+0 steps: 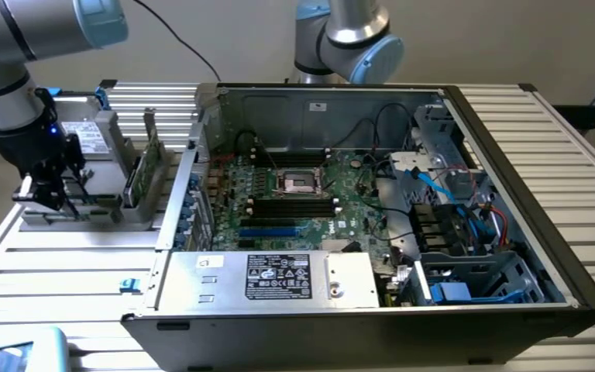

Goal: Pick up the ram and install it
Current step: 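Pick up the ram and move it above insertion slot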

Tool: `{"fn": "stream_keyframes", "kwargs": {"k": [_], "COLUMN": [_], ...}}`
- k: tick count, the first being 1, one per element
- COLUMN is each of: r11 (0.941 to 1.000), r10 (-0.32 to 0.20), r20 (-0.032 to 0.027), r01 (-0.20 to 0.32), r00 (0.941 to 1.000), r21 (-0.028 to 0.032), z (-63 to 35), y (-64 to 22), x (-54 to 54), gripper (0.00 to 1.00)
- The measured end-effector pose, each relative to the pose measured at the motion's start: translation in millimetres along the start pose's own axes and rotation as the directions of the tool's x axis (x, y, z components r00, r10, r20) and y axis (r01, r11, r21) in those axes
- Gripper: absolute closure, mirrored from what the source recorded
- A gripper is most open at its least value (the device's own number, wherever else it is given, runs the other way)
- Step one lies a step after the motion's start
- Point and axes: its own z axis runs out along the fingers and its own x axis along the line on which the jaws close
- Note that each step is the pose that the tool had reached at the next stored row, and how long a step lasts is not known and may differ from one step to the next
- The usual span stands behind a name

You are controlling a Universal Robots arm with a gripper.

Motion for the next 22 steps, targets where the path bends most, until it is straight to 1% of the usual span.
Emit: {"fn": "stream_keyframes", "kwargs": {"k": [6, 10, 16, 22], "r11": [1.0, 1.0, 1.0, 1.0], "r10": [0.0, 0.0, 0.0, 0.0], "r20": [-0.0002, -0.0006, -0.001, -0.0009], "r01": [0.0, 0.0, 0.0, 0.0], "r00": [1.0, 1.0, 1.0, 1.0], "r21": [0.0, 0.0003, 0.0003, 0.0004], "z": [10.3, 11.4, 19.2, 23.1], "y": [1.6, 1.9, 2.4, 5.1], "x": [0.8, 0.8, 0.3, -1.3], "gripper": [0.55, 0.55, 0.55, 0.55]}}
